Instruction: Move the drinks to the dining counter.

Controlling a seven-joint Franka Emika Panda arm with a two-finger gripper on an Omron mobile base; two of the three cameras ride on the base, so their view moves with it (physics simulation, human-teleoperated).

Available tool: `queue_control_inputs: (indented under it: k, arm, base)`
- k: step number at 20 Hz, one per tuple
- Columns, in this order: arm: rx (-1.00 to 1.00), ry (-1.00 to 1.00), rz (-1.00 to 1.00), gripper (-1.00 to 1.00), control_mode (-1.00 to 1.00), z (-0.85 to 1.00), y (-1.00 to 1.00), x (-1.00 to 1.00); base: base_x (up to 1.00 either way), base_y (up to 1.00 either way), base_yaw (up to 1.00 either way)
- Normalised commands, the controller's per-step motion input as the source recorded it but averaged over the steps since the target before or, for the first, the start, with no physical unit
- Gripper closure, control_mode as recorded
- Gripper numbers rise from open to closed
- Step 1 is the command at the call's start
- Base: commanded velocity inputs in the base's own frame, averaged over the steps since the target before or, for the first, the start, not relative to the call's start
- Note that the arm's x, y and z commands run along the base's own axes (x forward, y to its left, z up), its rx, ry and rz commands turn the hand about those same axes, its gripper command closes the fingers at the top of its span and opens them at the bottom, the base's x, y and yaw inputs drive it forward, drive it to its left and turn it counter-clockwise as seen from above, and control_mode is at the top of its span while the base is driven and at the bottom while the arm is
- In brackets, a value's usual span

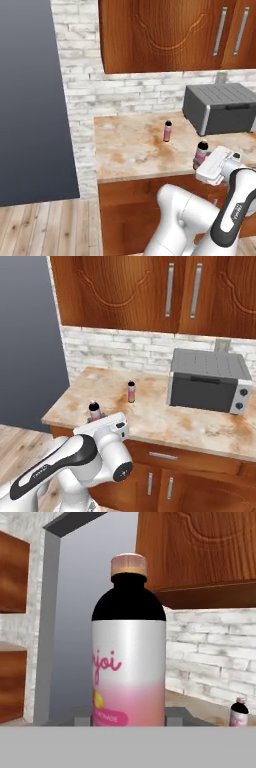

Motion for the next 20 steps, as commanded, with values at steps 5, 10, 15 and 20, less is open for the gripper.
queue_control_inputs:
  k: [5, 10, 15, 20]
  arm:
    - [0.00, 0.00, 0.00, 1.00, 1.00, 0.00, 0.00, 0.00]
    - [0.00, 0.00, 0.00, 1.00, 1.00, 0.00, 0.00, 0.00]
    - [0.00, 0.00, 0.00, 1.00, 1.00, 0.00, 0.00, 0.00]
    - [0.00, 0.00, 0.00, 1.00, 1.00, 0.00, 0.00, 0.00]
  base:
    - [-0.53, -0.49, -0.12]
    - [-0.18, -0.63, -0.34]
    - [-0.25, -0.48, -0.47]
    - [-0.66, -0.36, -0.52]
